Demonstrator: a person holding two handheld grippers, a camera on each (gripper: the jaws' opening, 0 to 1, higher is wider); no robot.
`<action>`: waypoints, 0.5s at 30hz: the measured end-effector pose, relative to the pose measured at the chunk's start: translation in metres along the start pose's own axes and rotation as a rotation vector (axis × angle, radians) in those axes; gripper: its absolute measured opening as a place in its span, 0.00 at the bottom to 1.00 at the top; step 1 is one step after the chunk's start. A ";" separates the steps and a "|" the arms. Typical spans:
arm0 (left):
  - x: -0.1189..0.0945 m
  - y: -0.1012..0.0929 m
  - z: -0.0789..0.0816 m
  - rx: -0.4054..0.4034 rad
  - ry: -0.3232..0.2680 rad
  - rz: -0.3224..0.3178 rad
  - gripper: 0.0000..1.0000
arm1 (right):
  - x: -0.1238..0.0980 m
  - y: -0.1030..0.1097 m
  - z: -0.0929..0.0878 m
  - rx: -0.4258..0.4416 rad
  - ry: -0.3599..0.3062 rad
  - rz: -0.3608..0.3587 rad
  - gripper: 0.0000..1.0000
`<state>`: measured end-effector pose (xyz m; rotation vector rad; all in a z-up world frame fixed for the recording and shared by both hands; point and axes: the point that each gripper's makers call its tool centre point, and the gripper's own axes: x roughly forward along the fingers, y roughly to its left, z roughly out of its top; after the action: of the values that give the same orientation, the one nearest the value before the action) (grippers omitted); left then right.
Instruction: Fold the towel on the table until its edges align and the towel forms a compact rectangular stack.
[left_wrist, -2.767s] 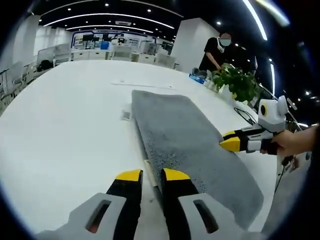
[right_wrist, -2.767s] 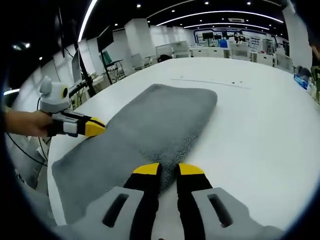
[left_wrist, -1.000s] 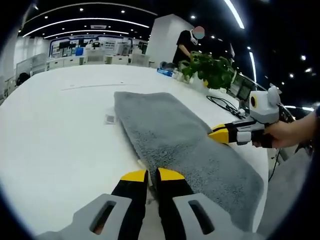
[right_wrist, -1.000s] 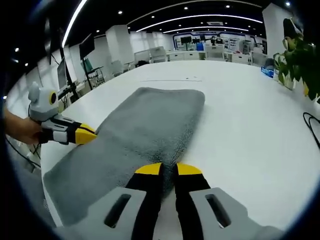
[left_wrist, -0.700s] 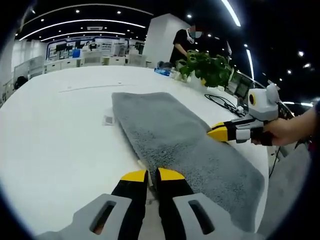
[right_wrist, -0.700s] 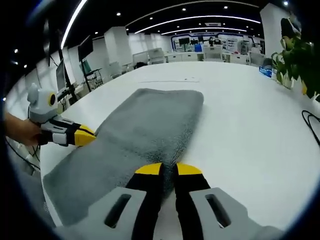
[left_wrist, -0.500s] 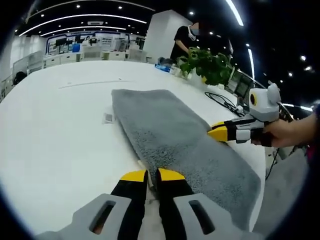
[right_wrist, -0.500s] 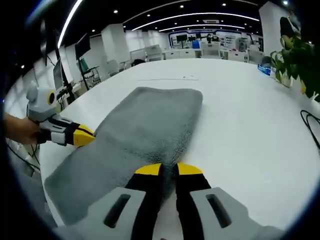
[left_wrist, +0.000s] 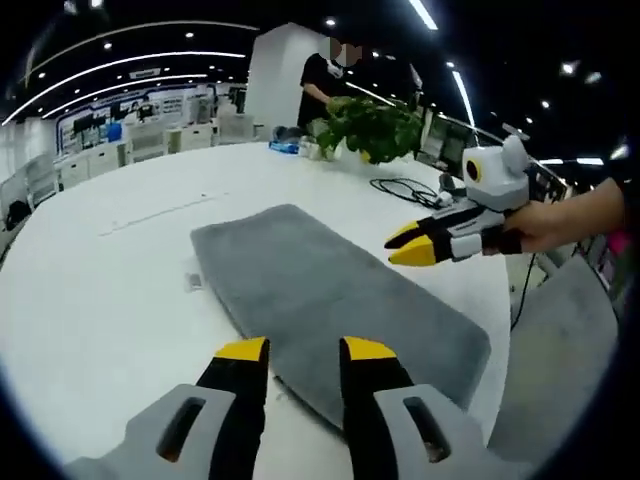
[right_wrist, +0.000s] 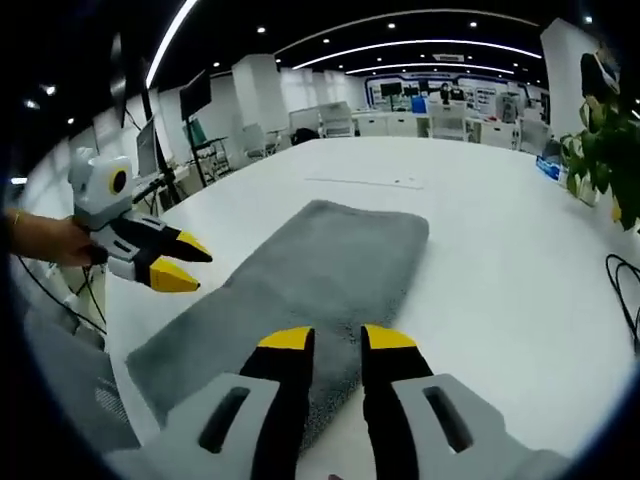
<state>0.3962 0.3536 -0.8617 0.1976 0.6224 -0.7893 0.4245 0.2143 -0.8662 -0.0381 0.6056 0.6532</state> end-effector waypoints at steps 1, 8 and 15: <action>-0.002 -0.004 -0.002 0.032 0.012 -0.003 0.28 | -0.003 0.004 -0.001 0.001 0.001 0.010 0.17; -0.020 -0.046 -0.012 0.161 0.034 -0.102 0.28 | -0.020 0.026 -0.011 -0.003 0.005 0.063 0.17; -0.028 -0.078 -0.032 0.209 0.059 -0.195 0.26 | -0.033 0.049 -0.025 -0.051 0.052 0.135 0.16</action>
<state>0.3109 0.3286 -0.8667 0.3563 0.6205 -1.0411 0.3620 0.2299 -0.8619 -0.0624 0.6456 0.8009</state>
